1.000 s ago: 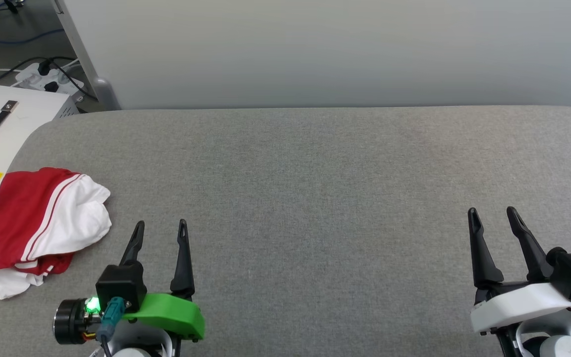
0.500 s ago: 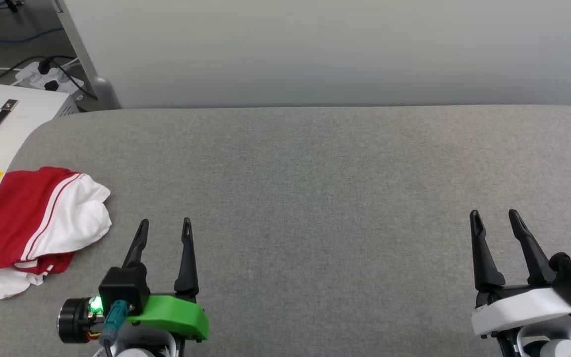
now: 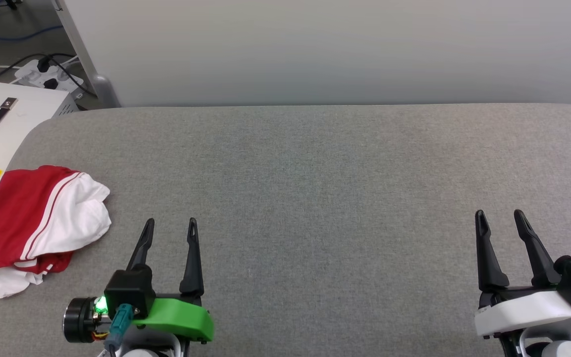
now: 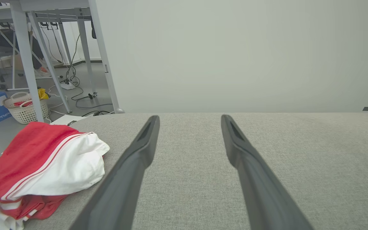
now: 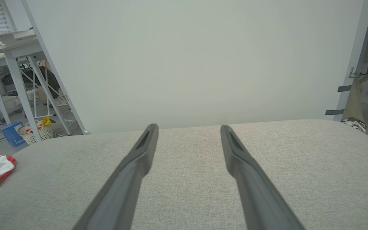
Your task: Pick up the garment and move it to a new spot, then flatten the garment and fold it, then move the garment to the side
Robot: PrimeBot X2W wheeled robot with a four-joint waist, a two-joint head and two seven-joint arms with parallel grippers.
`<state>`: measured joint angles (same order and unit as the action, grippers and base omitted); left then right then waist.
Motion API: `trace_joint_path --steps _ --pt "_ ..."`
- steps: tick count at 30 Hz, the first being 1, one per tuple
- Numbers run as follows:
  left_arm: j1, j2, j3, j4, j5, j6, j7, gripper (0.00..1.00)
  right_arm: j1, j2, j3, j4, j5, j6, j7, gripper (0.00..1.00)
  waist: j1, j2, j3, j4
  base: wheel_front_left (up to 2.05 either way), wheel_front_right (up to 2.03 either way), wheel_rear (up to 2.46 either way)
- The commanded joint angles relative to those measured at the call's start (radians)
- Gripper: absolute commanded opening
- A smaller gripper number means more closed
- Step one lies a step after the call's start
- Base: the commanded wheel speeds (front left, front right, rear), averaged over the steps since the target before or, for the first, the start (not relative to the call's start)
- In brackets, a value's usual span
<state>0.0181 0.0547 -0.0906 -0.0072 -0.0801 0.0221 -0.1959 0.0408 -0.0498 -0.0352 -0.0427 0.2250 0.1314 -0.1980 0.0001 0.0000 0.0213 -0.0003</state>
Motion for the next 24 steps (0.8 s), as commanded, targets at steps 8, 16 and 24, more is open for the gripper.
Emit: trace_joint_path --steps 8,16,24 --pt "-0.006 -0.004 -0.008 0.009 -0.002 0.011 -0.026 1.0 0.015 0.0 -0.008 0.014 0.014 -0.001 -0.024 1.0 -0.0001 0.0 0.002 0.0 0.0 0.0 0.0" --pt "-0.002 -0.004 -0.014 0.019 -0.004 0.019 -0.042 1.0 0.022 0.0 -0.009 0.028 0.019 -0.001 -0.041 1.0 -0.0001 0.0 0.001 0.001 0.0 0.0 0.0" --pt "0.001 -0.004 -0.02 0.031 -0.004 0.032 -0.059 1.0 0.026 0.0 -0.003 0.038 0.008 -0.001 -0.057 1.0 -0.0001 0.0 0.0 0.002 0.0 0.0 0.0"
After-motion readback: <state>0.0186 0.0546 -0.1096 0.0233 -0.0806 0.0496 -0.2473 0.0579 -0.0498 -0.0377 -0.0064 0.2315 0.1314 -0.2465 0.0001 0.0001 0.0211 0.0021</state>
